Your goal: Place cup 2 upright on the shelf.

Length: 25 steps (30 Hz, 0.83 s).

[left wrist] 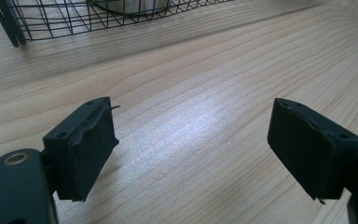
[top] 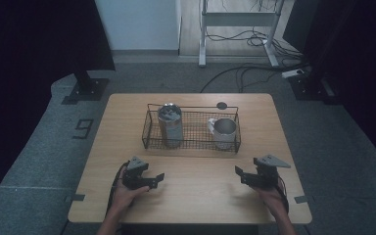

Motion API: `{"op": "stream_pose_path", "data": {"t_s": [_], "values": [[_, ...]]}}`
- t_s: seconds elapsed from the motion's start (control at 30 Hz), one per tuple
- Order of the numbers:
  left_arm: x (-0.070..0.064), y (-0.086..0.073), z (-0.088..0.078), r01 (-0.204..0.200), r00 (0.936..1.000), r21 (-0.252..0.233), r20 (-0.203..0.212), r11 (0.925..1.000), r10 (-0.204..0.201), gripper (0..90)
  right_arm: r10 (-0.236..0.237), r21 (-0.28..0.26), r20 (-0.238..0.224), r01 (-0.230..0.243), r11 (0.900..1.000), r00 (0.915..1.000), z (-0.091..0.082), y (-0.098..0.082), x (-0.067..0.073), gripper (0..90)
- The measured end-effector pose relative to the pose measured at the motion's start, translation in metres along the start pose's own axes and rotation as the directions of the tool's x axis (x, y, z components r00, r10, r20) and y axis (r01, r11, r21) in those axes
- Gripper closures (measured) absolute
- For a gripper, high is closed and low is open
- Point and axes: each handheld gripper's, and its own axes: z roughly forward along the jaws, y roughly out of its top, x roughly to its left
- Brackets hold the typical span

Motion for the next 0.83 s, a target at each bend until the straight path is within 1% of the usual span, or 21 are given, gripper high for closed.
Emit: {"op": "stream_pose_path", "data": {"t_s": [0.13,0.3,0.4,0.53,0.83], "values": [[0.000,0.000,0.000,-0.002,1.0000,0.000,-0.002,1.0000,0.002,15.2,0.002,0.016,0.004,-0.002,1.000,1.0000,-0.003,-0.012,0.000,13.2],[0.000,0.000,0.001,-0.005,1.0000,0.003,-0.005,1.0000,0.005,15.3,-0.008,0.034,0.006,0.008,0.999,1.0000,-0.004,-0.019,0.002,13.2],[0.000,0.000,0.000,-0.004,1.0000,0.002,-0.006,1.0000,0.005,15.2,-0.003,0.044,-0.003,0.004,0.999,1.0000,-0.002,-0.024,0.002,13.1],[0.000,0.000,0.000,-0.005,1.0000,0.001,-0.007,1.0000,0.005,15.3,0.007,0.045,0.004,-0.007,0.999,1.0000,-0.001,-0.025,0.000,13.1],[0.000,0.000,0.000,-0.005,1.0000,-0.001,-0.006,1.0000,0.005,15.3,-0.003,0.044,0.012,0.003,0.999,0.9999,0.000,-0.026,0.002,13.1]]}}
